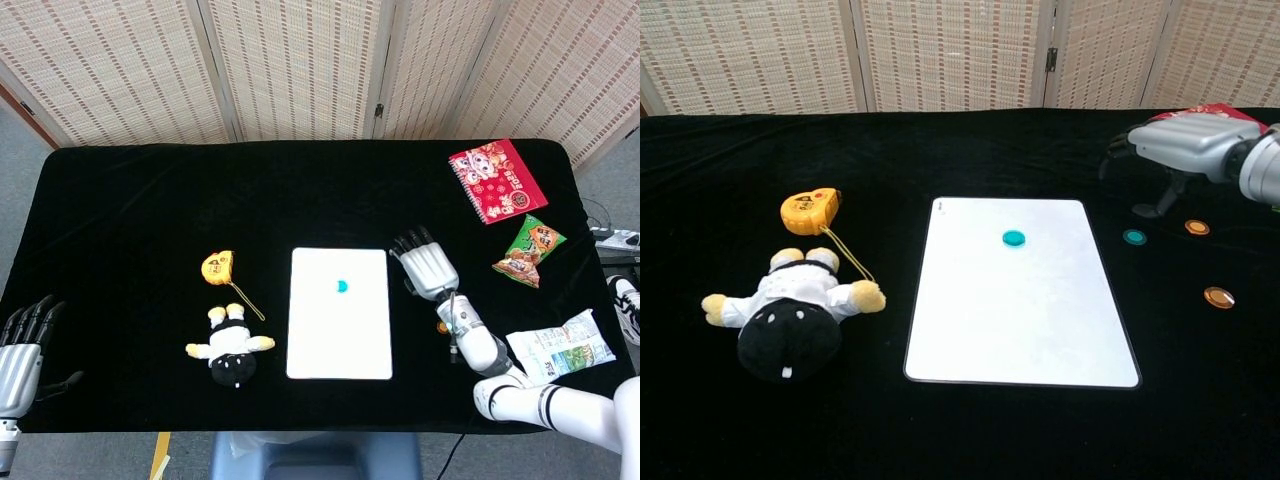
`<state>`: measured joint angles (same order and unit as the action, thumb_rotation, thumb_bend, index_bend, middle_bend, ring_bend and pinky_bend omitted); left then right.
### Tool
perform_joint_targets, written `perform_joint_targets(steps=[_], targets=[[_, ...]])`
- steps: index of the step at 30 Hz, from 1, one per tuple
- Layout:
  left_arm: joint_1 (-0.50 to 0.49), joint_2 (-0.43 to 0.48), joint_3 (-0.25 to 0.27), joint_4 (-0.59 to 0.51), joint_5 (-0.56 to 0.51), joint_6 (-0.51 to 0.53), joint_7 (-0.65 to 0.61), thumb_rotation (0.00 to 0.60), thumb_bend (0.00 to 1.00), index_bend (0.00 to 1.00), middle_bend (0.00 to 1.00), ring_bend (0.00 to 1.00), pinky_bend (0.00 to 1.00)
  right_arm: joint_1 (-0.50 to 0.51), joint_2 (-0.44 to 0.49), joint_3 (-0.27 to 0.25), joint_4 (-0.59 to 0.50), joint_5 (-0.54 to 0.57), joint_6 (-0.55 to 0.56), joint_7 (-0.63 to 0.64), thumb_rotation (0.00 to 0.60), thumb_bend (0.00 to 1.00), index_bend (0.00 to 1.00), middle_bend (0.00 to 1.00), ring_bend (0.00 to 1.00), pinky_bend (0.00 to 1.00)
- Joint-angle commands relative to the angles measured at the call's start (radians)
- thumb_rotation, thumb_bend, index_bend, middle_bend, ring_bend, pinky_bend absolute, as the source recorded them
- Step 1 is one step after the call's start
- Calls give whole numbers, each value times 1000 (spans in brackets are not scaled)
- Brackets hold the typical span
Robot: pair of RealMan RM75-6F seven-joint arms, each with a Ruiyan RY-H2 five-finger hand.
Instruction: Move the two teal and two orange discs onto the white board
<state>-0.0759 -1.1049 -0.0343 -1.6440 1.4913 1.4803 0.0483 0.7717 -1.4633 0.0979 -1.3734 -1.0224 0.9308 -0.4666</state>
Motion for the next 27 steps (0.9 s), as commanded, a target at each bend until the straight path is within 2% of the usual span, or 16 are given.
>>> perform_joint_targets(steps=[1, 11, 27], targets=[[0, 2, 0, -3, 1, 2, 1, 600, 129, 0, 0, 5, 0, -30, -17, -27, 51, -16, -11, 36, 600, 301, 270, 116, 58, 0], [3, 9, 4, -18, 5, 6, 10, 600, 129, 0, 0, 5, 0, -51, -110, -36, 201, -55, -53, 110, 600, 301, 307, 124, 60, 0], [4, 14, 5, -22, 5, 8, 8, 600, 130, 0, 0, 4, 0, -53, -164, -11, 269, -90, -67, 108, 600, 301, 366, 149, 56, 0]])
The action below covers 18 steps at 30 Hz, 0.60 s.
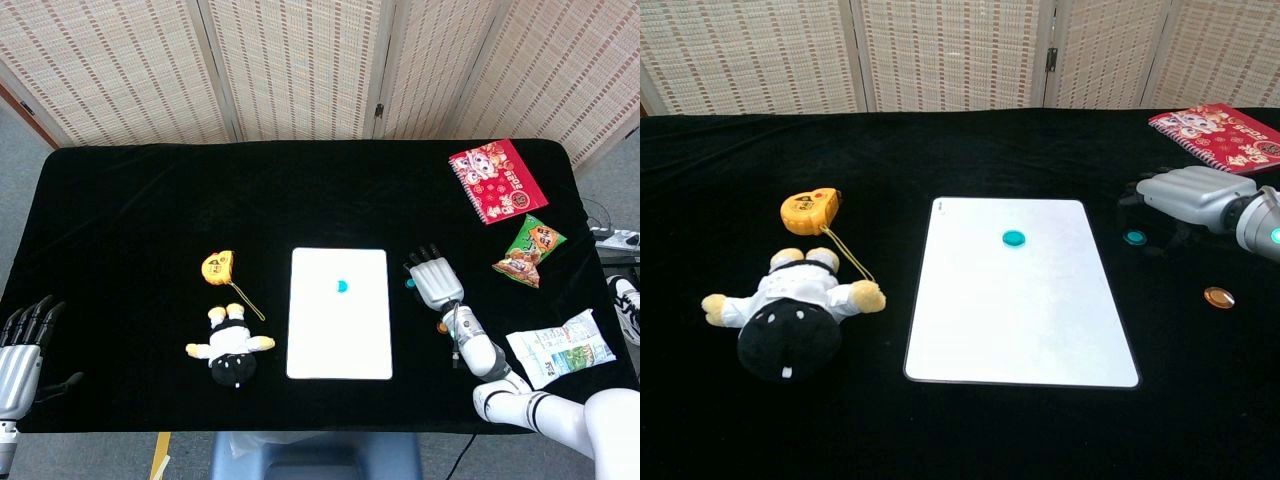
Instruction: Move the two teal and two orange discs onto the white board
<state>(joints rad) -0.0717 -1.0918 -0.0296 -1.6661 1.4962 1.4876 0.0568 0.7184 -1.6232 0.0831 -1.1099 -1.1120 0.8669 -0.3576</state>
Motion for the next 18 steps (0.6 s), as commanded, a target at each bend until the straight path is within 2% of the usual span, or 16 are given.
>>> perform_joint_targets(steps=[1, 12, 18], targets=[[0, 2, -1, 1, 0, 2, -2, 600, 129, 0, 0, 4, 0, 1, -6, 6, 8, 0, -4, -1, 600, 301, 371, 151, 58, 0], [3, 1, 0, 3, -3, 3, -3, 600, 130, 0, 0, 4, 0, 8, -11, 23, 17, 3, -25, -24, 600, 302, 422, 170, 64, 0], [3, -2, 2, 9, -5, 0, -5, 600, 130, 0, 0, 4, 0, 10, -19, 29, 25, 7, -30, -36, 600, 301, 491, 203, 72, 0]])
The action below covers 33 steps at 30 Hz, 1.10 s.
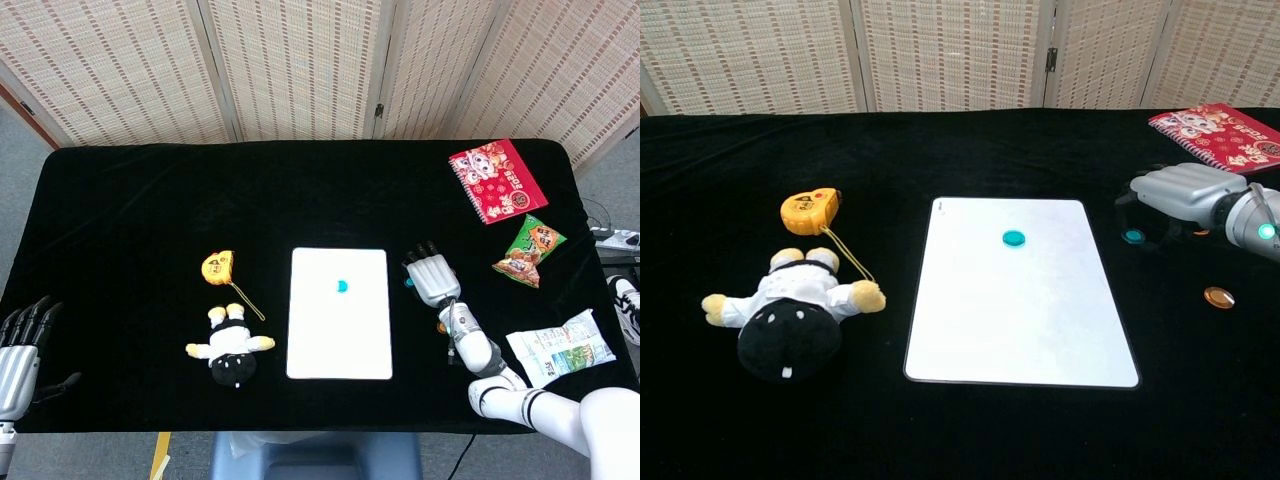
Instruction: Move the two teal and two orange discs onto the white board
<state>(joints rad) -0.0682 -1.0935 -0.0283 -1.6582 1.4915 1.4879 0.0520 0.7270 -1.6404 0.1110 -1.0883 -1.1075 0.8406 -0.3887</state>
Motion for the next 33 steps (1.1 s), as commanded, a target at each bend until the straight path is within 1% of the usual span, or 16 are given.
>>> perform_joint_targets(steps=[1, 6, 11, 14, 17, 20, 26, 33], targets=[[0, -1, 0, 2, 0, -1, -1, 600, 130, 0, 0, 4, 0, 1, -3, 2, 4, 4, -5, -7, 600, 301, 496, 204, 72, 0], [1, -2, -1, 6, -1, 2, -6, 600, 130, 0, 0, 4, 0, 0, 1, 9, -2, -3, 2, -1, 600, 301, 516, 217, 75, 0], [0, -2, 0, 5, 1, 0, -5, 600, 130, 0, 0, 4, 0, -7, 24, 17, -31, -18, 20, 17, 600, 301, 519, 221, 80, 0], [-1, -1, -1, 4, 2, 0, -4, 600, 130, 0, 0, 4, 0, -11, 46, 20, -63, -33, 35, 23, 600, 301, 519, 222, 81, 0], [-2, -1, -2, 0, 6, 3, -2, 600, 130, 0, 0, 4, 0, -9, 76, 27, -120, -52, 52, 24, 600, 301, 519, 222, 81, 0], [-3, 0, -3, -3, 6, 3, 0, 600, 130, 0, 0, 4, 0, -1, 84, 34, -155, -57, 57, 11, 600, 301, 519, 222, 80, 0], [0, 1, -4, -3, 7, 11, -3, 600, 129, 0, 0, 4, 0, 33, 62, 50, -209, -33, 40, -44, 600, 301, 518, 222, 74, 0], [6, 0, 0, 5, 2, 11, -12, 600, 130, 0, 0, 4, 0, 77, 10, 60, -204, 6, 24, -130, 600, 301, 518, 219, 75, 0]])
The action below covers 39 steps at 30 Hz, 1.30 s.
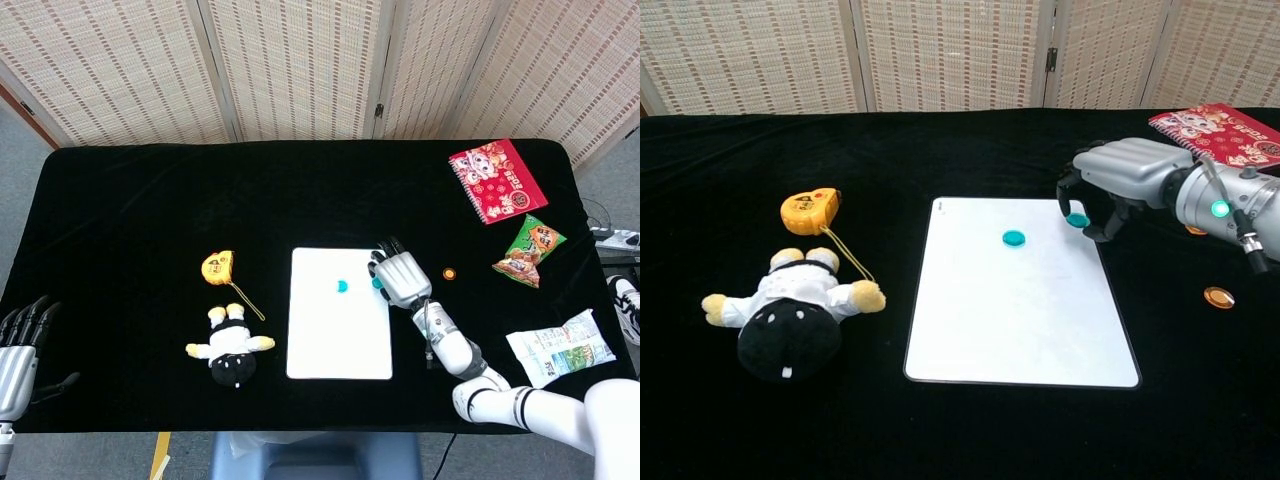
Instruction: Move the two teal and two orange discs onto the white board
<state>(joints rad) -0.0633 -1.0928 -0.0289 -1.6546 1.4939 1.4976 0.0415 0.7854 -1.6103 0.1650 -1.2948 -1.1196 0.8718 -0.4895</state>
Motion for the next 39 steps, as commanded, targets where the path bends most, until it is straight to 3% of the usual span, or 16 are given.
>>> perform_joint_targets(steps=[1, 24, 27, 32, 39], targets=[[2, -1, 1, 3, -1, 0, -2, 600, 130, 0, 0, 4, 0, 23, -26, 7, 5, 23, -7, -40, 600, 301, 518, 218, 75, 0], [4, -12, 4, 21, -6, -8, -15, 600, 130, 0, 0, 4, 0, 77, -101, 2, 69, 94, -16, -116, 600, 301, 489, 208, 68, 0], [6, -13, 3, 25, -11, -7, -16, 600, 130, 0, 0, 4, 0, 76, -103, 0, 64, 91, -13, -109, 600, 301, 430, 202, 69, 0], [7, -15, 2, 30, -15, -8, -21, 600, 130, 0, 0, 4, 0, 57, -71, 0, 25, 73, 14, -72, 600, 301, 238, 189, 71, 0], [-4, -17, -3, 31, -8, -15, -22, 600, 130, 0, 0, 4, 0, -1, 31, -14, -69, 27, 80, -14, 600, 301, 224, 186, 67, 0]])
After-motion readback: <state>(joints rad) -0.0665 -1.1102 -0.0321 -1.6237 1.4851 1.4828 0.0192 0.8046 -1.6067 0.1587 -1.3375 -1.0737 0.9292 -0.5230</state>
